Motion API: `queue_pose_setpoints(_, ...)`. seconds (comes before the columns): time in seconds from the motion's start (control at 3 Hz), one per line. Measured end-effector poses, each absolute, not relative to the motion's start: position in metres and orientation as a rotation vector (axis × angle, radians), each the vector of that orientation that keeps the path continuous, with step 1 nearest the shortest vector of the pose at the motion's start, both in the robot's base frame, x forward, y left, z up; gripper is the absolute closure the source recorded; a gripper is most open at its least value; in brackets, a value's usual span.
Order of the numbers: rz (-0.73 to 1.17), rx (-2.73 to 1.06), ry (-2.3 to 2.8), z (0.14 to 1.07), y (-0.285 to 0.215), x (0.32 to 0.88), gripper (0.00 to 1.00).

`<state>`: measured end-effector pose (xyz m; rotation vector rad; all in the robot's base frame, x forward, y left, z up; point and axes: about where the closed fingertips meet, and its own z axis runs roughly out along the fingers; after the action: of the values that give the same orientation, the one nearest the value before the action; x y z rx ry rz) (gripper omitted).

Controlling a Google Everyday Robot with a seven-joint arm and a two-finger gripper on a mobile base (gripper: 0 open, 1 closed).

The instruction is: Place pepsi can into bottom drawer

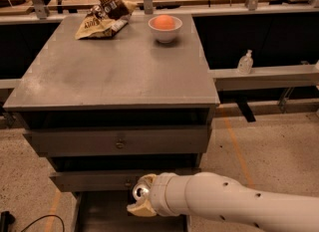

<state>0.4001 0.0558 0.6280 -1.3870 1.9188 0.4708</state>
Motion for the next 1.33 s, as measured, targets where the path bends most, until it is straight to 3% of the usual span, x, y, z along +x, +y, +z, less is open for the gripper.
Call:
queue_pose_setpoints(0.33, 0.589, -1.34, 1.978, 0.561, 0.053, 0.389, 1.0)
queue_pose_setpoints(1.0, 0.595, -1.311, 1.979, 0.551, 0.056, 0.394, 1.0)
queue_pose_setpoints(1.33, 0.653, -1.217, 1.979, 0.488, 0.074, 0.429, 1.0)
